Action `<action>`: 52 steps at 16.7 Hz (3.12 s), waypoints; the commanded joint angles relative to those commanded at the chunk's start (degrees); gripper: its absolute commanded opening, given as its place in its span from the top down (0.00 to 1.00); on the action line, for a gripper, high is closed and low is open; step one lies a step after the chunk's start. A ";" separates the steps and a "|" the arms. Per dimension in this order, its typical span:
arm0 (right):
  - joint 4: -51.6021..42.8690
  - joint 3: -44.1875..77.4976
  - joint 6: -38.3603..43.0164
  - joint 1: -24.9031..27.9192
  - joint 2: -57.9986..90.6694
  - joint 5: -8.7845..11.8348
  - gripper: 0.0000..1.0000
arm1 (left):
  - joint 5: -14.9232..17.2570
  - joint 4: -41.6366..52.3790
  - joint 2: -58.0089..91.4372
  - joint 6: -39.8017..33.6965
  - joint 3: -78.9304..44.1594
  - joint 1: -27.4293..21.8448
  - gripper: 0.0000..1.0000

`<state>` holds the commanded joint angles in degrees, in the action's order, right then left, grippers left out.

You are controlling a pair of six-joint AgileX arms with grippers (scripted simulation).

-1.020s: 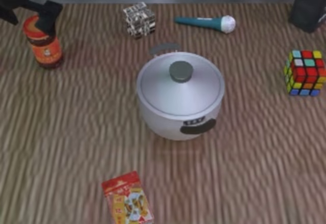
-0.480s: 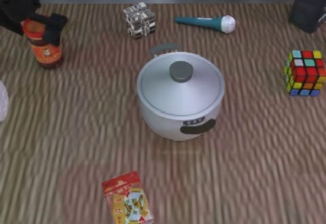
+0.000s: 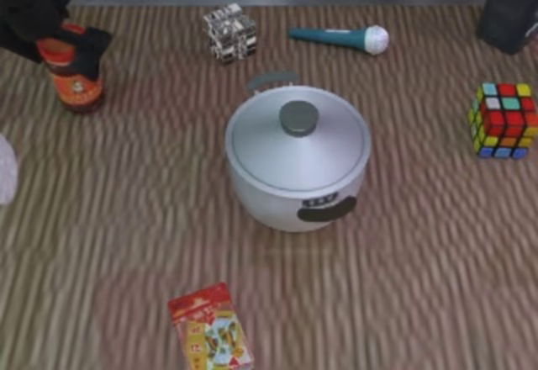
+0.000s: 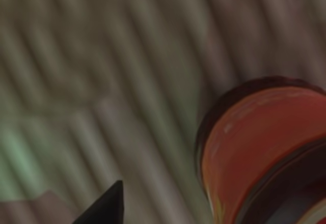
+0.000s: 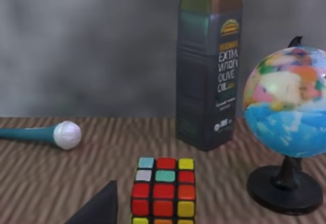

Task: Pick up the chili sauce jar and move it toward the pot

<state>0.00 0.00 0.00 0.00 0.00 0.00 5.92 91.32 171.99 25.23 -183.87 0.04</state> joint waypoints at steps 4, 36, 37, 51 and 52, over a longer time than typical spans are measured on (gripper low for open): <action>0.00 0.00 0.00 0.00 0.00 0.00 0.00 | 0.00 0.00 0.00 0.00 0.00 0.00 0.45; 0.00 0.00 0.00 0.00 0.00 0.00 0.00 | -0.56 -16.02 -39.04 0.22 57.43 1.42 1.00; 0.00 0.00 0.00 0.00 0.00 0.00 0.00 | -0.58 -17.17 -41.88 0.25 61.28 1.53 1.00; 0.00 0.00 0.00 0.00 0.00 0.00 0.00 | -2.35 -23.67 -51.67 -5.86 75.05 -1.75 1.00; 0.00 0.00 0.00 0.00 0.00 0.00 0.00 | -3.04 -24.87 -52.20 -8.88 76.73 -3.15 1.00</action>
<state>0.00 0.00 0.00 0.00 0.00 0.00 2.88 66.45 119.78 16.35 -107.14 -3.11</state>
